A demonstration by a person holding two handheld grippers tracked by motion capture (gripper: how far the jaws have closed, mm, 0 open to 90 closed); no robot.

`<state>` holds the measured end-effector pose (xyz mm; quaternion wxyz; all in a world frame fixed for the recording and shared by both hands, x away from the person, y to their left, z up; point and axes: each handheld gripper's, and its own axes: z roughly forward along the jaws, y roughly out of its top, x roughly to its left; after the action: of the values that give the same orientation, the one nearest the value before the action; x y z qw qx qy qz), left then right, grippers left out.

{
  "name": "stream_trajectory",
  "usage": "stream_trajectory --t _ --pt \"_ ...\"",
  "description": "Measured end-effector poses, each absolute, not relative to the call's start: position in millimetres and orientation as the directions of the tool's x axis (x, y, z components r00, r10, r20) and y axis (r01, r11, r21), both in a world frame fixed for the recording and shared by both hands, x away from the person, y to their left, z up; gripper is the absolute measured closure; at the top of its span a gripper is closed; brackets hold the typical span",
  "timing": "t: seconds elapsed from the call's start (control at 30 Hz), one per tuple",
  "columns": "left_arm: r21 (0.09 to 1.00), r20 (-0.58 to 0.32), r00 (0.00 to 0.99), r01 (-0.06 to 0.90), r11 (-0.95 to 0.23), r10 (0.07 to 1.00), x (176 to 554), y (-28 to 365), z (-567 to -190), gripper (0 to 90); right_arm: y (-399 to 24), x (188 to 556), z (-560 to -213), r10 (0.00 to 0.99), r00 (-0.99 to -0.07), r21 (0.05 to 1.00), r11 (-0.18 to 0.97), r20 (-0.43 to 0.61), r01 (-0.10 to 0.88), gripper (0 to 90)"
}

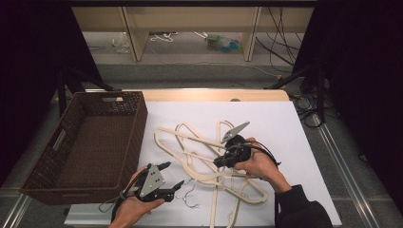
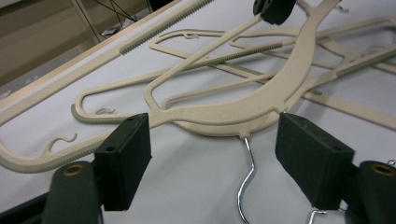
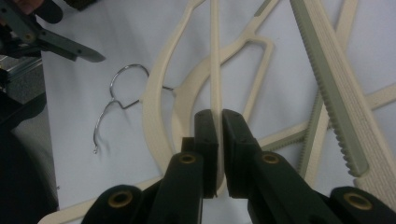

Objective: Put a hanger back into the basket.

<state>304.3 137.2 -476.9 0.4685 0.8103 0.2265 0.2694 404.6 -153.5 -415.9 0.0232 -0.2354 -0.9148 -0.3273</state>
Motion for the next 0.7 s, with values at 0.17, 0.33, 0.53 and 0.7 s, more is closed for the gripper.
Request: stream_trajectory --t 0.17,0.33,0.53,0.7 --pt "0.855 0.295 0.741 0.077 -0.513 0.603 310.3 130.4 -482.5 29.1 -155.7 401.7 -413.0 0.41 -0.889 0.595 0.67 0.202 0.444 85.8" --pt "0.844 0.304 0.748 0.075 -0.531 0.59 313.1 127.4 -485.9 29.9 -155.6 400.2 -411.8 0.404 -0.891 0.597 0.668 0.209 0.443 85.8" --pt "0.835 0.323 0.742 0.069 -0.546 0.588 315.9 126.1 -488.3 30.3 -156.6 399.7 -410.2 0.404 -0.89 0.598 0.667 0.212 0.445 85.8" --pt "0.8 0.376 0.733 0.051 -0.597 0.567 315.4 122.7 -491.2 30.3 -156.8 398.4 -408.6 0.398 -0.888 0.594 0.665 0.23 0.452 85.9"
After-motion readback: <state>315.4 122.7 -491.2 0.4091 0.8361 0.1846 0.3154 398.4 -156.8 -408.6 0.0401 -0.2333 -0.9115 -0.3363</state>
